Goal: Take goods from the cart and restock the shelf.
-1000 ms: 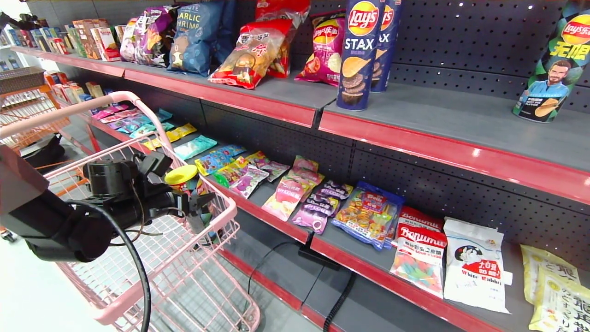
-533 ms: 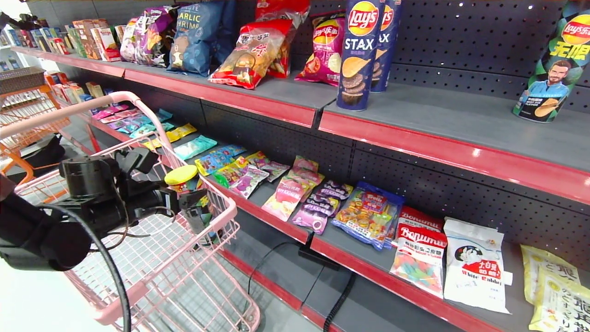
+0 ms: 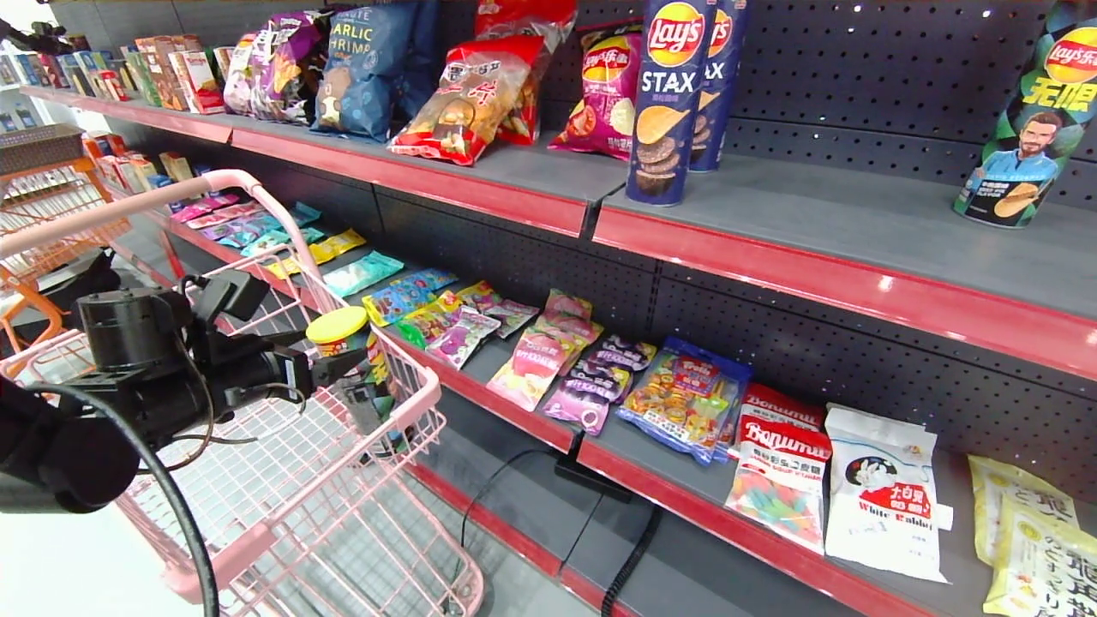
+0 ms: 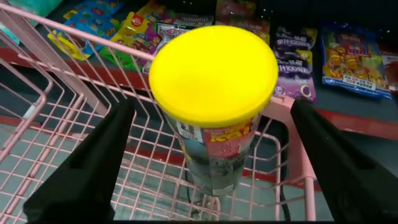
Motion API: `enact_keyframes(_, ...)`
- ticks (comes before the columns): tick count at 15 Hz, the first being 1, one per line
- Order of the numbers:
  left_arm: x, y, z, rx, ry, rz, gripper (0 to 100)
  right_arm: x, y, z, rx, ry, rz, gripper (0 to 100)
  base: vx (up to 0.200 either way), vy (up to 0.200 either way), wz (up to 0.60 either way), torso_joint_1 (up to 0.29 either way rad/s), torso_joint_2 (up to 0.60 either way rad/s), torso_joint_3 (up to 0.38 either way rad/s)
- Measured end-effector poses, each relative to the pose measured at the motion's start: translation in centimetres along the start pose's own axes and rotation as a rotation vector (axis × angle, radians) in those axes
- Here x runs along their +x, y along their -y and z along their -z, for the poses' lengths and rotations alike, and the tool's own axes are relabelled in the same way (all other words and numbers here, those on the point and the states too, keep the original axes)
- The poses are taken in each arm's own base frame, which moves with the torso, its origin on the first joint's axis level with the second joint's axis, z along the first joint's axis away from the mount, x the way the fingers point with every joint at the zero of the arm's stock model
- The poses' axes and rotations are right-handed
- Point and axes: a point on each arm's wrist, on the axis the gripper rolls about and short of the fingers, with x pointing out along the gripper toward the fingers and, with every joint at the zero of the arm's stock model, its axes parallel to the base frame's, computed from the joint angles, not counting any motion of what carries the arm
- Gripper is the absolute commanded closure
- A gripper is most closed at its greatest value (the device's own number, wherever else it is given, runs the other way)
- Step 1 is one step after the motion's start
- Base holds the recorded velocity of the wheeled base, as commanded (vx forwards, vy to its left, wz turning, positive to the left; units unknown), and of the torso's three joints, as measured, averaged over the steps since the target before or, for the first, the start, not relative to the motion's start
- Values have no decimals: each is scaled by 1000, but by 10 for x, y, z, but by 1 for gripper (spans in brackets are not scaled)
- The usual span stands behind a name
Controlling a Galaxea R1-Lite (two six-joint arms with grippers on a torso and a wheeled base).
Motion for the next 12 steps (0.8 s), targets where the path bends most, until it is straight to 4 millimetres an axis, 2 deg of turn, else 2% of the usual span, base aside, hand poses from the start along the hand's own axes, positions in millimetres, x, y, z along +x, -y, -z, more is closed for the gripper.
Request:
enact_keyframes(7, 19, -6, 15, -13, -43, 3, 0, 0, 0, 0, -1, -1, 0, 0, 0, 0, 0, 0, 0, 0)
enact_keyframes(12, 36, -10, 15, 12, -5, -1, 0, 0, 0, 0, -1, -1, 0, 0, 0, 0, 0, 0, 0, 0)
